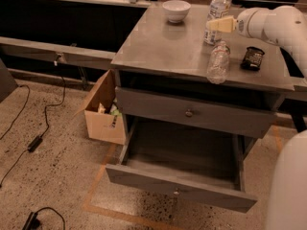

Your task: Place blue plastic bottle into middle drawer

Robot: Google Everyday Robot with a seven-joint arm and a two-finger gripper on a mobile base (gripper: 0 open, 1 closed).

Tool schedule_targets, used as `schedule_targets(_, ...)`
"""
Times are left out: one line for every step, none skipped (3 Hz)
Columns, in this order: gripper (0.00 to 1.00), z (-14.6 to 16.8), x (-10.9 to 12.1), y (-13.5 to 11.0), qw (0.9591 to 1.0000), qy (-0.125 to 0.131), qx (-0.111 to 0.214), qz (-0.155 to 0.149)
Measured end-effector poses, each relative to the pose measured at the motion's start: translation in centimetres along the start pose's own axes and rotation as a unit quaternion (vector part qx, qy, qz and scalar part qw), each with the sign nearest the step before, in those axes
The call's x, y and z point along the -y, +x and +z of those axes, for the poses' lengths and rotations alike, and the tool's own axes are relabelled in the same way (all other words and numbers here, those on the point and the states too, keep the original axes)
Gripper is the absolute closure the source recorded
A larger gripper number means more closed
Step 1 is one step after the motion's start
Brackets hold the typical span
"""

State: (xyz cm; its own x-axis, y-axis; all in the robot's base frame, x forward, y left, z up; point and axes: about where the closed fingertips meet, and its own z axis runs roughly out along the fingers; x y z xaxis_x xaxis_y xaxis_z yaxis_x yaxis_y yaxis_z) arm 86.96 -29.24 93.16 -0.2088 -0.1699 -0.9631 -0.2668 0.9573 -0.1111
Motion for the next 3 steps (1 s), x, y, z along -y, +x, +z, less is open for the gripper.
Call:
schedule_targets(0.00, 2.2, -1.2, -1.3, 0.9998, -0.018, 0.009, -0.003)
schedule_targets(0.15, 4.0, -2.5, -1.9, 0.9992, -0.037, 0.016, -0.003)
schedule_targets(0.39, 5.1, -3.4, -1.7, 0.9983, -0.055, 0.020, 0.000)
